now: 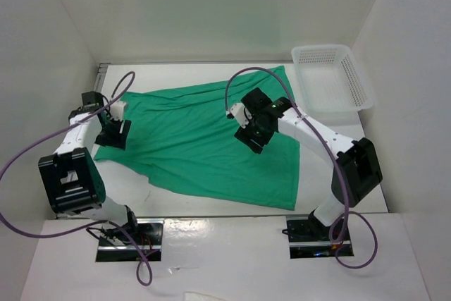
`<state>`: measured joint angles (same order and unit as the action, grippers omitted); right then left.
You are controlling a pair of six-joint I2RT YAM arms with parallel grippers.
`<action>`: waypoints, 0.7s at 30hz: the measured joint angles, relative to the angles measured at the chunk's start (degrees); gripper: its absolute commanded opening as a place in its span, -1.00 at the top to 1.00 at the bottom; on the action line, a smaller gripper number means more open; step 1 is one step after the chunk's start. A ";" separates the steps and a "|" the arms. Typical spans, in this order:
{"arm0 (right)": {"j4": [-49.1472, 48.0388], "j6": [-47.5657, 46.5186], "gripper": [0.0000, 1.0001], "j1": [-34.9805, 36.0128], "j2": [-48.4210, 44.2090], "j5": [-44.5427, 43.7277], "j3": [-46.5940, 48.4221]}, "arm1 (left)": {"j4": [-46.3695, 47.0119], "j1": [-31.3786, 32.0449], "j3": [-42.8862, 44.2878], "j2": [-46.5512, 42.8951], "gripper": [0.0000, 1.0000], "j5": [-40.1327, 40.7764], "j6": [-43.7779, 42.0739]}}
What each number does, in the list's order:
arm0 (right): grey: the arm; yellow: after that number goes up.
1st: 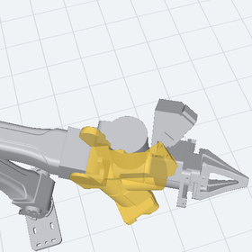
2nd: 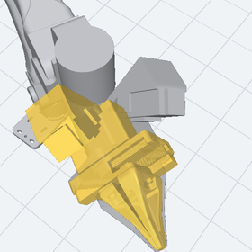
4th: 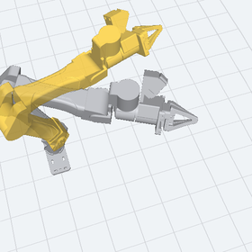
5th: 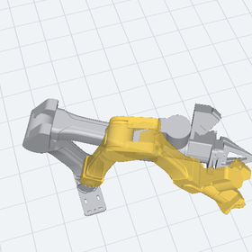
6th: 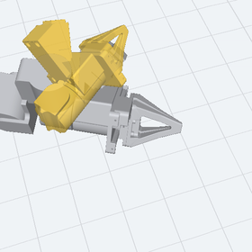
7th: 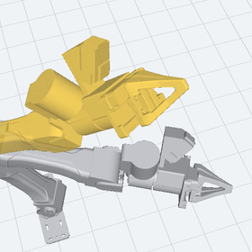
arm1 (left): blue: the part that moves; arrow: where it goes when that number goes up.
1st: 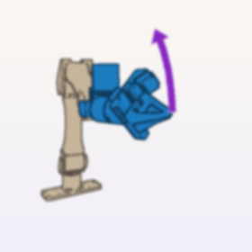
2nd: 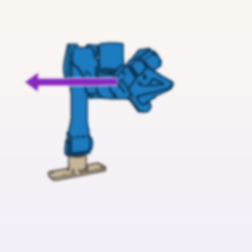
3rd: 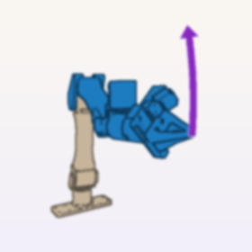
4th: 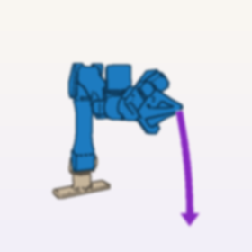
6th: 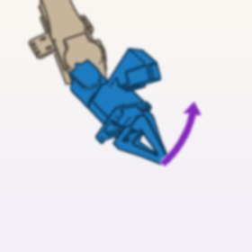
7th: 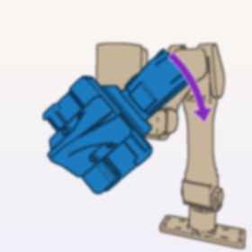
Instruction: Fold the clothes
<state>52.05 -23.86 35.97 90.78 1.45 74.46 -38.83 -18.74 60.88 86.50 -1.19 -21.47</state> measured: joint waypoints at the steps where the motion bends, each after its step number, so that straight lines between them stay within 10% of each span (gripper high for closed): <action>1: -0.20 1.05 -0.39 -0.57 0.87 -0.20 -0.02 | -0.24 0.90 0.39 0.85 -0.55 -0.63 0.20; 21: -3.23 14.86 -0.61 -11.23 14.23 1.31 -0.02 | 3.48 12.20 7.32 16.94 -0.72 -3.10 6.84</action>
<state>48.82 -8.99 24.73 105.01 2.76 74.43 -35.35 -6.55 68.20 103.44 -4.29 -14.63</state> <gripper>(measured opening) 0.805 0.834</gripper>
